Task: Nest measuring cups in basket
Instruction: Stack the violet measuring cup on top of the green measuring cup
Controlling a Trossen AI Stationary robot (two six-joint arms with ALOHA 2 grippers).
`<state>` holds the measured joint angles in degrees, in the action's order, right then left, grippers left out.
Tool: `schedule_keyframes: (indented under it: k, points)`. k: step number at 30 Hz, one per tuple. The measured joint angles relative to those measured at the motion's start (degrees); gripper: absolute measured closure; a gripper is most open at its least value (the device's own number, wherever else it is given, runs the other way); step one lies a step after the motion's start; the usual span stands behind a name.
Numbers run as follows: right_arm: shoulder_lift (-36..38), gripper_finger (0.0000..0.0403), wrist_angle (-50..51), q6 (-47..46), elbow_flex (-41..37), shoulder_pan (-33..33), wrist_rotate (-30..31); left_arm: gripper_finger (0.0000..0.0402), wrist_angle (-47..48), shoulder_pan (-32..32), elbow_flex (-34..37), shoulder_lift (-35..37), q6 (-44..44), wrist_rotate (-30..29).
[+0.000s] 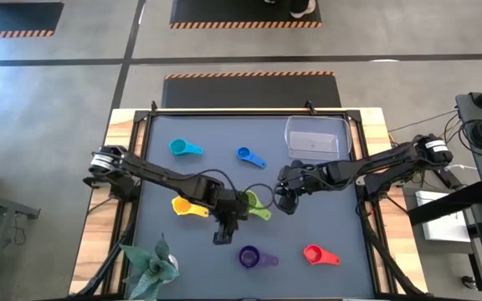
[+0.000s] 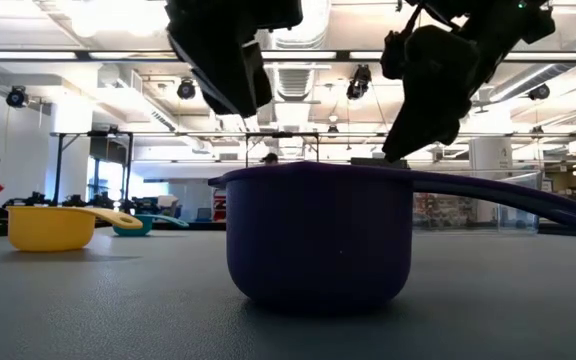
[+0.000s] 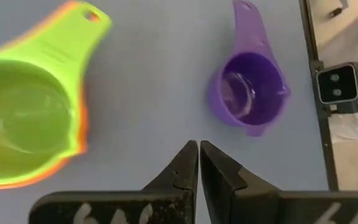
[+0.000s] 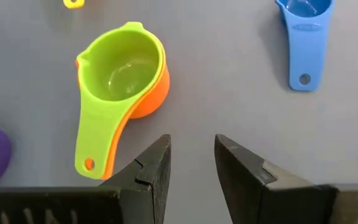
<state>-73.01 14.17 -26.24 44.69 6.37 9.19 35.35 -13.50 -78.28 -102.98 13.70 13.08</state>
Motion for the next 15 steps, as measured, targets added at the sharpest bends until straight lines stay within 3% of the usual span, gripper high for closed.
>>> schedule_keyframes:
  k: [15]
  points:
    - [-0.17, 0.0289, 0.31, 0.55, 0.00, -0.02, -0.02, 0.0402, -2.56, -3.36, 0.07, -4.39, 3.45, 3.08]
